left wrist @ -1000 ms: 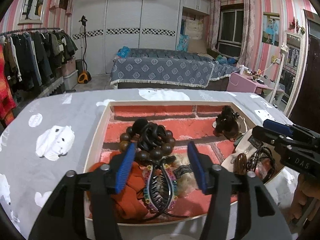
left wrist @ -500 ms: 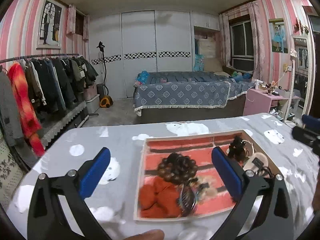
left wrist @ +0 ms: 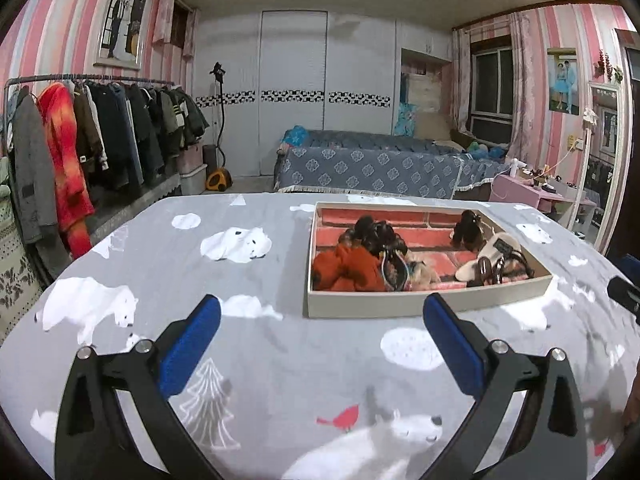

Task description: Organize jewelry

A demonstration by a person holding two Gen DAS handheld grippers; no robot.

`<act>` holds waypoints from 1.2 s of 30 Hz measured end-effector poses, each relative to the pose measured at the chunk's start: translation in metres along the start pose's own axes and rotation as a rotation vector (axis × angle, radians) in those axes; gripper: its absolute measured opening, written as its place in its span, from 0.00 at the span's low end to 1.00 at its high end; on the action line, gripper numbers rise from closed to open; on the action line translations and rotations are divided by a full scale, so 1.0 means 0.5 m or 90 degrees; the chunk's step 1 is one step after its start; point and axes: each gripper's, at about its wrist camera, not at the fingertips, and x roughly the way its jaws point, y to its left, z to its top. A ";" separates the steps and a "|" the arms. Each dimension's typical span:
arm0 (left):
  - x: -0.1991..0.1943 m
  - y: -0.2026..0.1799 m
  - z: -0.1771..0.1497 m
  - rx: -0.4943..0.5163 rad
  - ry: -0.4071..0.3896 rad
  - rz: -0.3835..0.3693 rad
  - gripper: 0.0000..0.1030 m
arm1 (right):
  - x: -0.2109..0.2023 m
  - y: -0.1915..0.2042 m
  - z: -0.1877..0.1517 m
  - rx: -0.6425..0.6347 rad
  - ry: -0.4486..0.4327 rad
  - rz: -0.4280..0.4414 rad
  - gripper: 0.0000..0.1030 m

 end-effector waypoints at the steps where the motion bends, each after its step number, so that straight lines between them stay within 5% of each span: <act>1: -0.004 -0.002 -0.009 0.002 -0.004 0.004 0.96 | -0.003 0.000 -0.009 0.005 -0.003 -0.003 0.96; 19: -0.028 -0.037 -0.017 0.052 -0.054 0.032 0.96 | -0.038 -0.032 -0.029 0.061 -0.073 -0.030 0.96; 36: -0.036 -0.036 -0.022 0.047 -0.074 0.048 0.96 | -0.030 -0.024 -0.028 0.052 -0.063 -0.037 0.96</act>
